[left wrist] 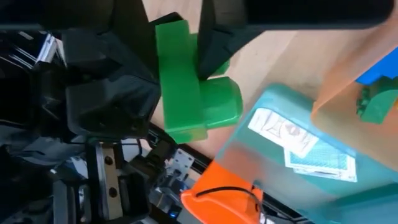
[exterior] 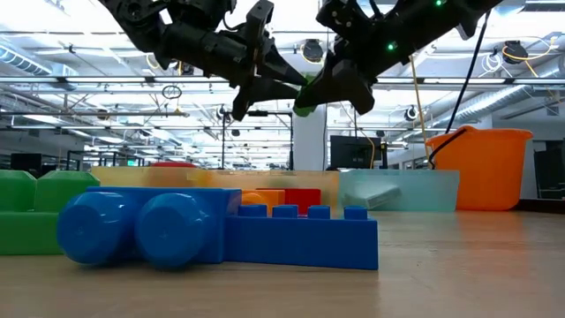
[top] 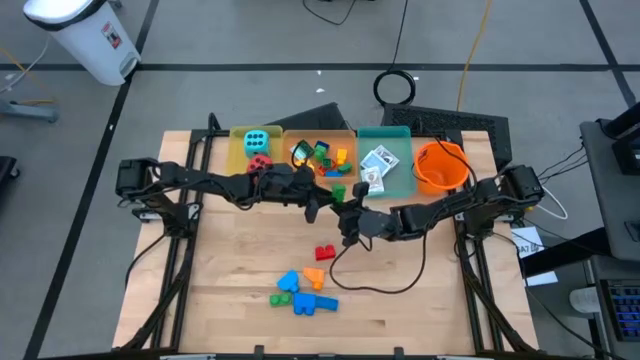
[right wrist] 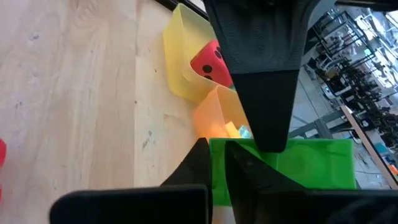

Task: Pick & Place Toys
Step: Put the green game piece into the orange bin

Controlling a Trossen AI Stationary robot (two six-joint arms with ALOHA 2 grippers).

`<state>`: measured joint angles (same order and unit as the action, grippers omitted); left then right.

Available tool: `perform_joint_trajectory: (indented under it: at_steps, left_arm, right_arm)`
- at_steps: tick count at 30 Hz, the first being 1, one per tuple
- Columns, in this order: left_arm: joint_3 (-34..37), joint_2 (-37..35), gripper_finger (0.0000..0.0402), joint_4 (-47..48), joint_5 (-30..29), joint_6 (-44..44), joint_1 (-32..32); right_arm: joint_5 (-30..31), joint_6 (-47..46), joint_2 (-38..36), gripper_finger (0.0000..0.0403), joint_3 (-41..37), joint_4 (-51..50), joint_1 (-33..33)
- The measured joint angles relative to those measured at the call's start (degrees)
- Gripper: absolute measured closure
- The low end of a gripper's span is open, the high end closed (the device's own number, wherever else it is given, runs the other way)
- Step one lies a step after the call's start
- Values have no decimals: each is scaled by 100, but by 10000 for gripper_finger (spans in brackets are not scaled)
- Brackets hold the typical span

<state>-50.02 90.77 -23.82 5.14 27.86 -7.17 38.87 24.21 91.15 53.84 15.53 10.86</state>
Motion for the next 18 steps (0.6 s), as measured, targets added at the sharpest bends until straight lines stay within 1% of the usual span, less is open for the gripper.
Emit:
perform_joint_trajectory:
  at_steps: [4, 5, 11, 16, 18]
  left_arm:
    - [0, -1, 333, -33, -47, -142, -2]
    - [0, -1, 338, -45, -45, -142, -6]
    - [0, -1, 338, -46, -85, -186, -4]
    - [-2, -1, 338, -69, -487, -323, 3]
    - [-5, -1, 338, -76, -518, -364, -55]
  right_arm:
    - [22, -11, 2, 396, 0, -13, -2]
    - [31, -11, 2, 398, 0, -13, -3]
    - [29, -32, 2, 400, 0, -8, -3]
    - [45, -66, 2, 398, 0, 3, -8]
    - [65, -57, 2, 393, 0, 11, -8]
